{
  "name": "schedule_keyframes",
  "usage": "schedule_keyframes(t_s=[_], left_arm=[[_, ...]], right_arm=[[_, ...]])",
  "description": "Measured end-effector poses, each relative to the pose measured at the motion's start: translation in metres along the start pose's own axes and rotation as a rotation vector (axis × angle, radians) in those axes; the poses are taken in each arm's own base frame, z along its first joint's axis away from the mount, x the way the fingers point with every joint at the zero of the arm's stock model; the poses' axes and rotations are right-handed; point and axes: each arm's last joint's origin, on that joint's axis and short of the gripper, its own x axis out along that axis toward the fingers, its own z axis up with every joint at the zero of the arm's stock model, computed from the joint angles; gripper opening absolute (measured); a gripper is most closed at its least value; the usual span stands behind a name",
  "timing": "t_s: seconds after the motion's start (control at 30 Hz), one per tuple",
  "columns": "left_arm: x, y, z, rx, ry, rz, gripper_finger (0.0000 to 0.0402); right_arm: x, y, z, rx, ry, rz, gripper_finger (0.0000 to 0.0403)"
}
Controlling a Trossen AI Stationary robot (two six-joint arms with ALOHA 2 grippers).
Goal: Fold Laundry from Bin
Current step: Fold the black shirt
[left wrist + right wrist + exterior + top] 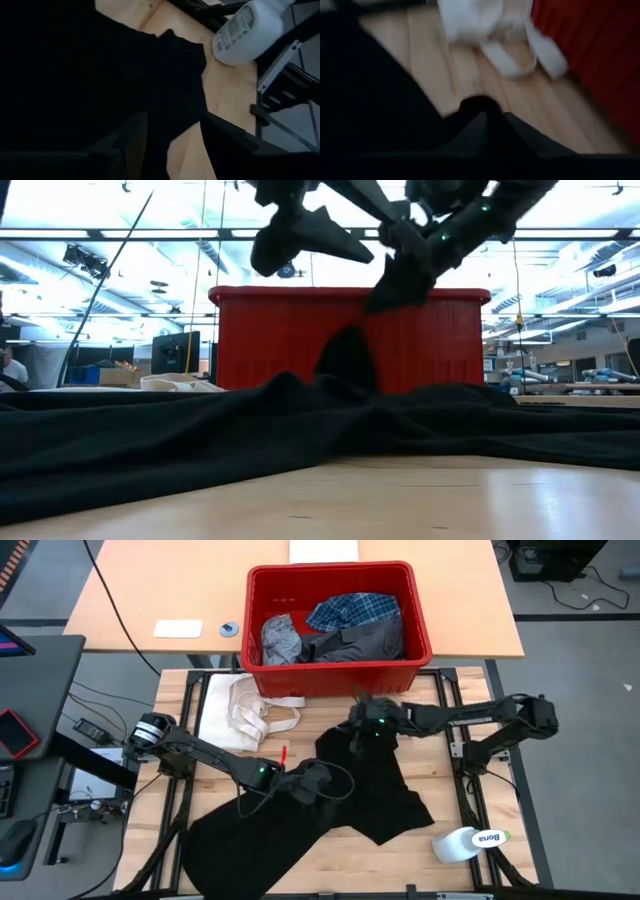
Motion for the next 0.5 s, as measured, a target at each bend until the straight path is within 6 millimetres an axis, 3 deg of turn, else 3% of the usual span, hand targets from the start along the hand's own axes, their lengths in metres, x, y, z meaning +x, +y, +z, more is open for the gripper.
schedule_keyframes(t_s=[0.1,0.27,0.4,0.5], left_arm=[[0.004,0.007,0.002,-0.005,0.008,0.026,0.0189],[0.003,0.013,-0.005,-0.031,0.089,0.09,0.0189],[-0.003,0.011,-0.024,0.009,0.223,0.122,0.0189],[-0.005,0.007,-0.042,0.059,0.298,0.154,0.0189]], right_arm=[[-0.006,0.0,0.006,-0.021,0.106,-0.003,0.0143],[-0.039,0.005,0.009,-0.045,0.281,0.109,0.0209],[-0.059,0.023,-0.006,0.028,0.428,0.3,0.0225],[-0.063,0.042,-0.035,0.024,0.56,0.33,0.0221]])
